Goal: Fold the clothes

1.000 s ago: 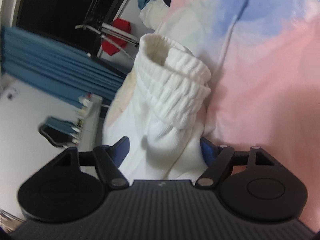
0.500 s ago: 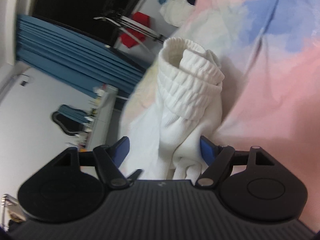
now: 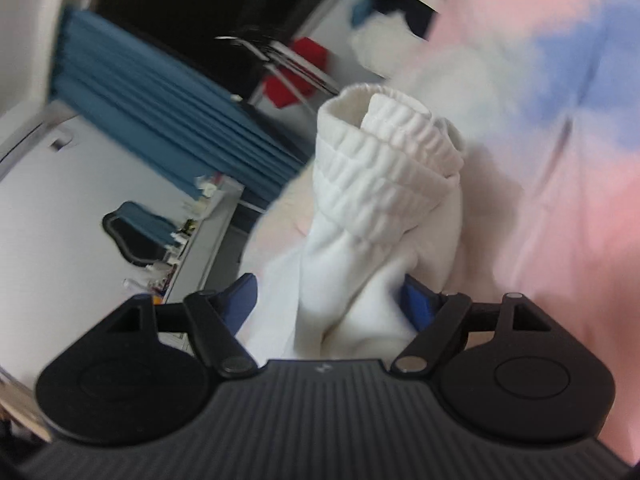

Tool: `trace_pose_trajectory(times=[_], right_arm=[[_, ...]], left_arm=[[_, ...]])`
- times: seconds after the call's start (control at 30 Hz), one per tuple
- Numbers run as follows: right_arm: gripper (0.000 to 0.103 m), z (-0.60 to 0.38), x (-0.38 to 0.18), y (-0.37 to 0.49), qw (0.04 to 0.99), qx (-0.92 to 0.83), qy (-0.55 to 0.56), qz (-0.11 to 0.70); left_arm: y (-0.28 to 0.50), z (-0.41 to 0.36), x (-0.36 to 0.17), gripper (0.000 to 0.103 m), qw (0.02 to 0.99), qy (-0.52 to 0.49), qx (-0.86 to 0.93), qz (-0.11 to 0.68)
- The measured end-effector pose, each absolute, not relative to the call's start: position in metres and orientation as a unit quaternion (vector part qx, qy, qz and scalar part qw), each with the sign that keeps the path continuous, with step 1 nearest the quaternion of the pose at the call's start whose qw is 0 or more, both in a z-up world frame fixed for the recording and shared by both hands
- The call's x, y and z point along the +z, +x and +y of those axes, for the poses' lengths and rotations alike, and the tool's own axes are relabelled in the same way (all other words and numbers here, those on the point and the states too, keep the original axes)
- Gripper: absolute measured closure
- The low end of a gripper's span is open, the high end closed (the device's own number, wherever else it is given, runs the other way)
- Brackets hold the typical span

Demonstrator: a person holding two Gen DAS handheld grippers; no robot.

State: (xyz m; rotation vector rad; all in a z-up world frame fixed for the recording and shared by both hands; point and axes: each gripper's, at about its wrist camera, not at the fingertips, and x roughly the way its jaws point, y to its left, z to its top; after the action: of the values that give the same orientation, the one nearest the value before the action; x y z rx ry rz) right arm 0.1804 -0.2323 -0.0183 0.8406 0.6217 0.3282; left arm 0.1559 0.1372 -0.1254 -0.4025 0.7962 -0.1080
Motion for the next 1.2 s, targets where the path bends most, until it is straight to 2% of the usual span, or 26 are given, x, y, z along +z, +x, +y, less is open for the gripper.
trace_pose_trajectory(times=[0.1,0.17,0.2,0.27,0.33,0.37,0.43,0.5,0.8,1.03,1.2], right_arm=[[0.027,-0.234,-0.037,0.192,0.848,0.106,0.4,0.332],[0.047,-0.238,-0.052,0.2,0.841,0.07,0.404,0.353],[0.051,-0.24,-0.055,0.201,0.837,0.06,0.409,0.358],[0.066,-0.237,-0.051,0.2,0.84,0.058,0.407,0.353],[0.069,-0.228,-0.038,0.198,0.857,0.064,0.382,0.34],[0.071,-0.223,-0.031,0.196,0.864,0.068,0.372,0.332],[0.073,-0.217,-0.017,0.191,0.876,0.081,0.357,0.314],[0.074,-0.214,-0.001,0.187,0.886,0.098,0.346,0.291],[0.076,-0.241,0.082,0.159,0.918,0.171,0.323,0.153],[0.076,-0.328,0.106,0.153,0.922,0.137,0.359,0.054],[0.076,-0.41,0.077,0.161,0.922,0.073,0.38,0.011]], left_arm=[[0.157,0.134,-0.13,0.018,0.896,-0.206,-0.065,0.388],[0.157,0.131,-0.13,0.025,0.896,-0.204,-0.07,0.388],[0.156,0.13,-0.13,0.029,0.898,-0.2,-0.071,0.387],[0.156,0.127,-0.129,0.036,0.9,-0.194,-0.073,0.384],[0.153,0.125,-0.126,0.049,0.902,-0.195,-0.07,0.379],[0.151,0.124,-0.124,0.052,0.904,-0.195,-0.07,0.375],[0.146,0.124,-0.116,0.063,0.908,-0.194,-0.071,0.365],[0.138,0.123,-0.103,0.068,0.914,-0.204,-0.074,0.344],[0.108,0.096,-0.025,0.072,0.938,-0.227,-0.119,0.232],[0.165,-0.017,0.038,0.072,0.951,-0.173,-0.18,0.181],[0.238,-0.128,0.024,0.072,0.947,-0.119,-0.225,0.195]])
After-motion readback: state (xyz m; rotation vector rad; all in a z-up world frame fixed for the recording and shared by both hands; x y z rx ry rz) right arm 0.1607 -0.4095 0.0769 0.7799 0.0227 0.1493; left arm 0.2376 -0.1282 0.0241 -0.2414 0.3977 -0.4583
